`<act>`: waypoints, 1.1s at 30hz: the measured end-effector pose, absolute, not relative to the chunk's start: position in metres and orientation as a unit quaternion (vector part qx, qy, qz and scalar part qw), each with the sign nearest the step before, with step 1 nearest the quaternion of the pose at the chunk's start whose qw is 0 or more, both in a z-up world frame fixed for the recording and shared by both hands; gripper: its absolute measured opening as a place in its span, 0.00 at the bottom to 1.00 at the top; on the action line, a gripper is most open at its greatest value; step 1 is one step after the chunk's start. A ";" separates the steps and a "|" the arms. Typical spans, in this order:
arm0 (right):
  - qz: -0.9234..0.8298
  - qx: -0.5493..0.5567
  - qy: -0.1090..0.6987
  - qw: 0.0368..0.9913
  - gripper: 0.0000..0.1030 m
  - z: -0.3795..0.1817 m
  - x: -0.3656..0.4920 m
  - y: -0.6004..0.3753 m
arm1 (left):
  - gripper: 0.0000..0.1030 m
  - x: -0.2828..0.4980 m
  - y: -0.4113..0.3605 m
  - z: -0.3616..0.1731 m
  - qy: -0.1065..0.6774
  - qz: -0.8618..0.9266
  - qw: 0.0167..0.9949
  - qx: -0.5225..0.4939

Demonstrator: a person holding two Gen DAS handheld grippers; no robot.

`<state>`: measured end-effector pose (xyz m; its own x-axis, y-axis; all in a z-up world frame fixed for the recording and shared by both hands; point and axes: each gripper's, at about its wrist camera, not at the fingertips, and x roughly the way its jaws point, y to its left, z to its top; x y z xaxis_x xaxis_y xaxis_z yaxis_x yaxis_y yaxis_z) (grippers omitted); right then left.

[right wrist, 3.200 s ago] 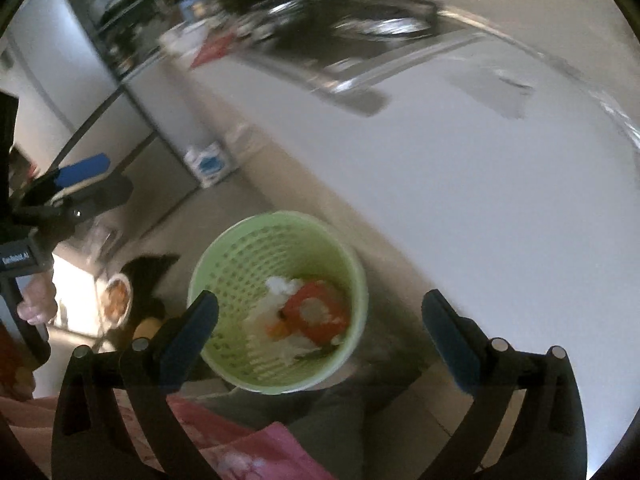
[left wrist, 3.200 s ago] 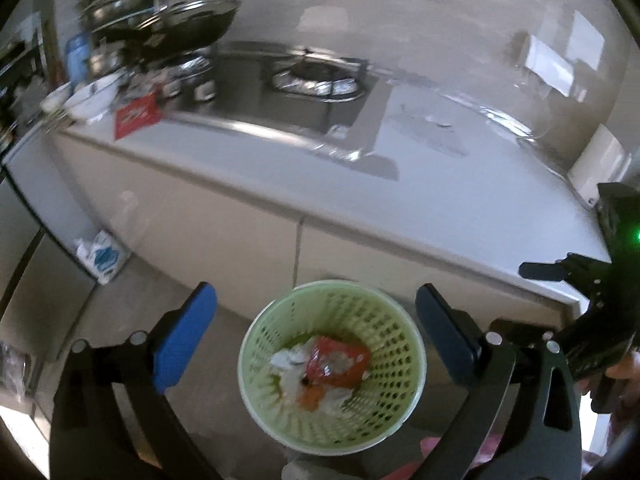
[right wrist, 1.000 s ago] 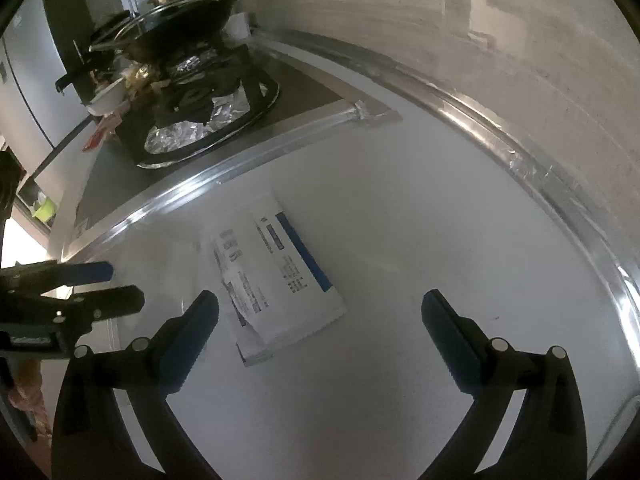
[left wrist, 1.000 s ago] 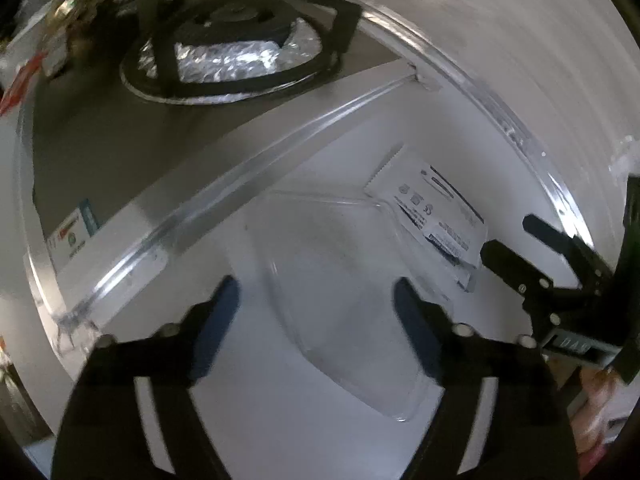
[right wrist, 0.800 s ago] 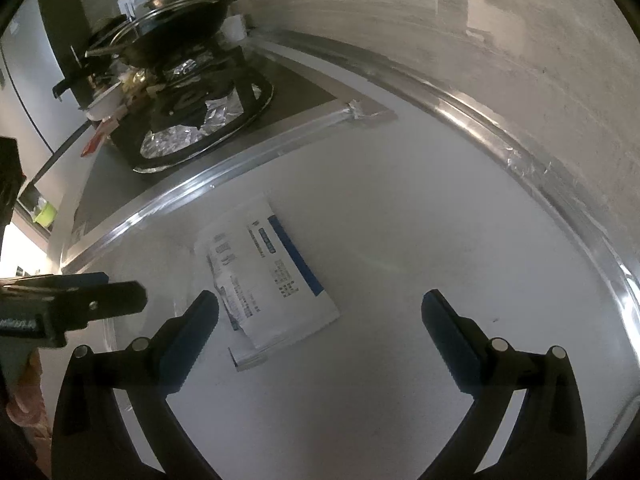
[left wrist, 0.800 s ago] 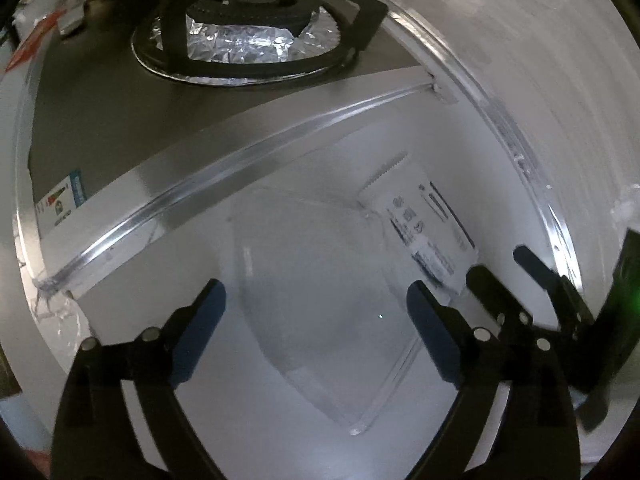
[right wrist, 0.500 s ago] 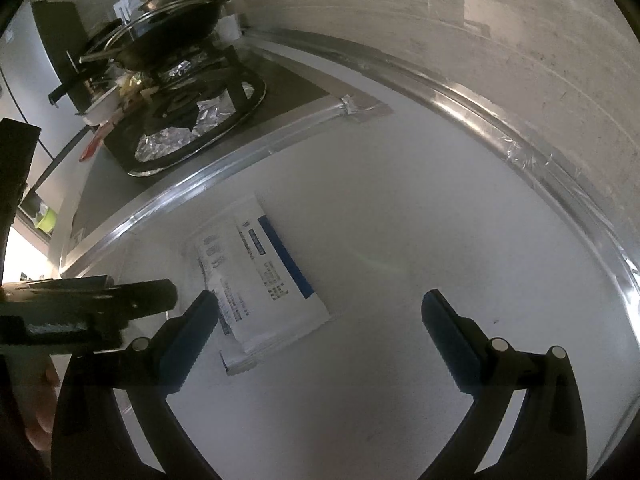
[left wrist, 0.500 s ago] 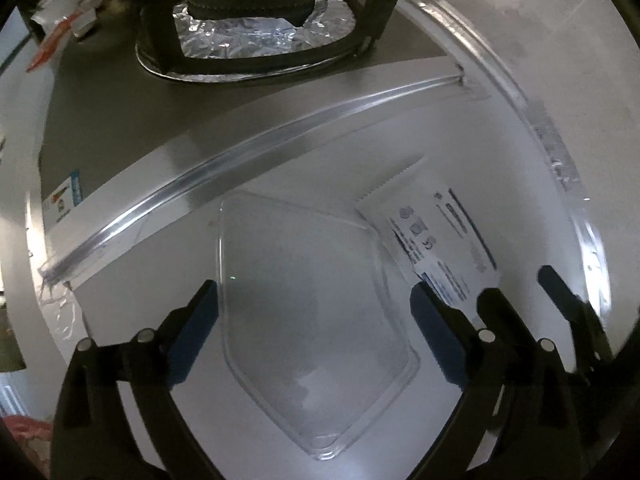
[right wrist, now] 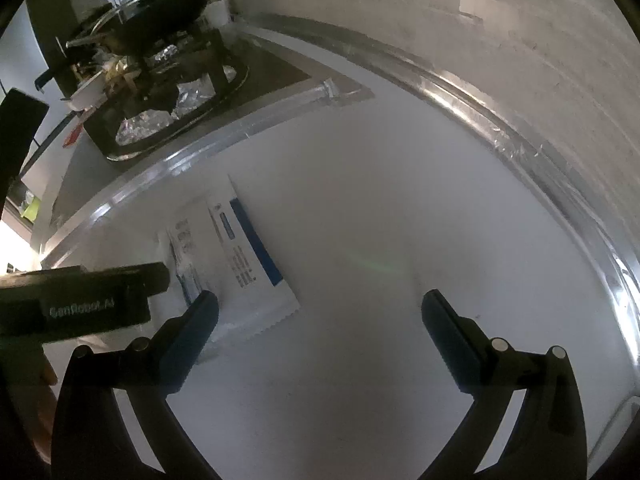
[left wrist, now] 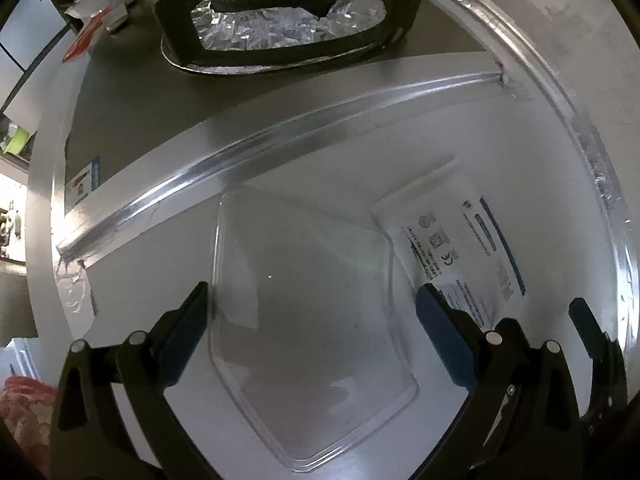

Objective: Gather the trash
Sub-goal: 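Grasp the clear plastic tray with the left tool while the right tool grasps the white-and-blue packet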

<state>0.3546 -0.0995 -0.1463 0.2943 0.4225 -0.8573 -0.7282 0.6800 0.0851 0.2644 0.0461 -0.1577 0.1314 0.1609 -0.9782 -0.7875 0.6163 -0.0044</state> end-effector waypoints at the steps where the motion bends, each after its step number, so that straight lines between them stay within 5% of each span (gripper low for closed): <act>1: 0.365 -0.164 0.470 0.787 0.98 -0.147 0.354 -0.099 | 0.92 0.265 0.048 -0.158 0.567 0.340 0.696 -0.280; 20: 0.360 -0.167 0.475 0.785 0.98 -0.149 0.356 -0.102 | 0.93 0.287 0.079 -0.157 0.601 0.328 0.667 -0.294; 25: 0.362 -0.165 0.471 0.787 0.98 -0.146 0.350 -0.104 | 0.79 0.292 0.068 -0.149 0.601 0.288 0.704 -0.246; 33: 0.390 -0.168 0.464 0.777 0.98 -0.144 0.341 -0.102 | 0.78 0.271 0.064 -0.147 0.609 0.215 0.741 -0.182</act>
